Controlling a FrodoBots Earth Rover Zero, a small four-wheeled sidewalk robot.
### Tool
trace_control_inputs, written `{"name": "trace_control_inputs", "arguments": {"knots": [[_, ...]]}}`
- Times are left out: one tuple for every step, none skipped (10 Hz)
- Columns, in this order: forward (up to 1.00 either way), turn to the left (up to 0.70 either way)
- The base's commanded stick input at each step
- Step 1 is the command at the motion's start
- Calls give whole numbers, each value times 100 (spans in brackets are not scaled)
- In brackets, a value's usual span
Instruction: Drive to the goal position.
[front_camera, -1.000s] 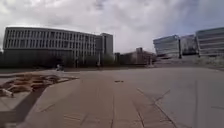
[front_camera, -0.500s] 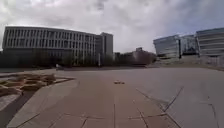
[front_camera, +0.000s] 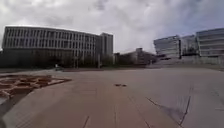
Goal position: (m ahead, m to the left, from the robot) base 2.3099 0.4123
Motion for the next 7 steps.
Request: {"name": "trace_control_inputs", "arguments": {"knots": [[70, 0], [70, 0], [70, 0], [70, 0], [70, 0], [70, 0], [70, 0]]}}
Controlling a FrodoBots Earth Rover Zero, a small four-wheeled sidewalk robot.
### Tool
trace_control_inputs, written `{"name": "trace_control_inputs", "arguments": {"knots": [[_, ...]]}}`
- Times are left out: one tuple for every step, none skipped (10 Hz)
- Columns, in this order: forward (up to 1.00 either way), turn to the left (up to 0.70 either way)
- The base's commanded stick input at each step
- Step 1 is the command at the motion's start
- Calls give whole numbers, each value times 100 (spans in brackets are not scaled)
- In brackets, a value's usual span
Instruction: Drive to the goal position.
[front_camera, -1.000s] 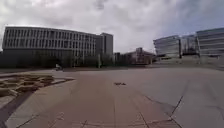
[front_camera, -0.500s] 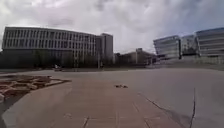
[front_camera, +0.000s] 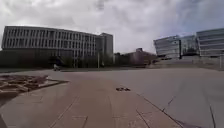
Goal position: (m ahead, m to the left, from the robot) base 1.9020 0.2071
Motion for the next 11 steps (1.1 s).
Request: {"name": "trace_control_inputs", "arguments": {"knots": [[70, 0], [70, 0], [70, 0], [70, 0], [70, 0], [70, 0], [70, 0], [70, 0], [70, 0], [70, 0], [70, 0]]}}
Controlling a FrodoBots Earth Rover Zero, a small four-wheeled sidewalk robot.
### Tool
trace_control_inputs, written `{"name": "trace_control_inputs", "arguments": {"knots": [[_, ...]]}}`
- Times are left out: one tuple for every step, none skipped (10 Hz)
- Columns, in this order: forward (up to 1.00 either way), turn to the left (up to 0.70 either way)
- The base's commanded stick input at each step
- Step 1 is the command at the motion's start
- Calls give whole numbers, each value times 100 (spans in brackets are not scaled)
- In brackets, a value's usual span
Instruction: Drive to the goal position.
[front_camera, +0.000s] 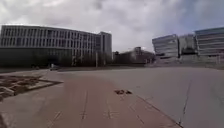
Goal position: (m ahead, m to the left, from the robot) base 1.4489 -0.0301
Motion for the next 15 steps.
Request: {"name": "trace_control_inputs", "arguments": {"knots": [[70, 0], [70, 0], [70, 0], [70, 0], [70, 0], [70, 0], [70, 0], [70, 0], [70, 0], [70, 0], [70, 0], [70, 0], [70, 0], [70, 0], [70, 0]]}}
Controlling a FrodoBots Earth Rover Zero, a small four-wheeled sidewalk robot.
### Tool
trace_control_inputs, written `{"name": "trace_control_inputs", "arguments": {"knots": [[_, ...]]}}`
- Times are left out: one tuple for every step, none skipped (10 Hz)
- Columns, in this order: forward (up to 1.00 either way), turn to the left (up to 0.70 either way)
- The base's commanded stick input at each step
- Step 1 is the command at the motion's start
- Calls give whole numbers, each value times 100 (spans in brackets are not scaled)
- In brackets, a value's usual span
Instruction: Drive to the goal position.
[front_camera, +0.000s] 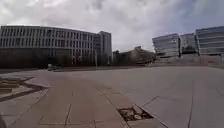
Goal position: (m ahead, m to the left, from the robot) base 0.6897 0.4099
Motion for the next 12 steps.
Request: {"name": "trace_control_inputs", "arguments": {"knots": [[70, 0], [70, 0], [70, 0], [70, 0], [70, 0], [70, 0], [70, 0], [70, 0], [70, 0], [70, 0], [70, 0], [70, 0]]}}
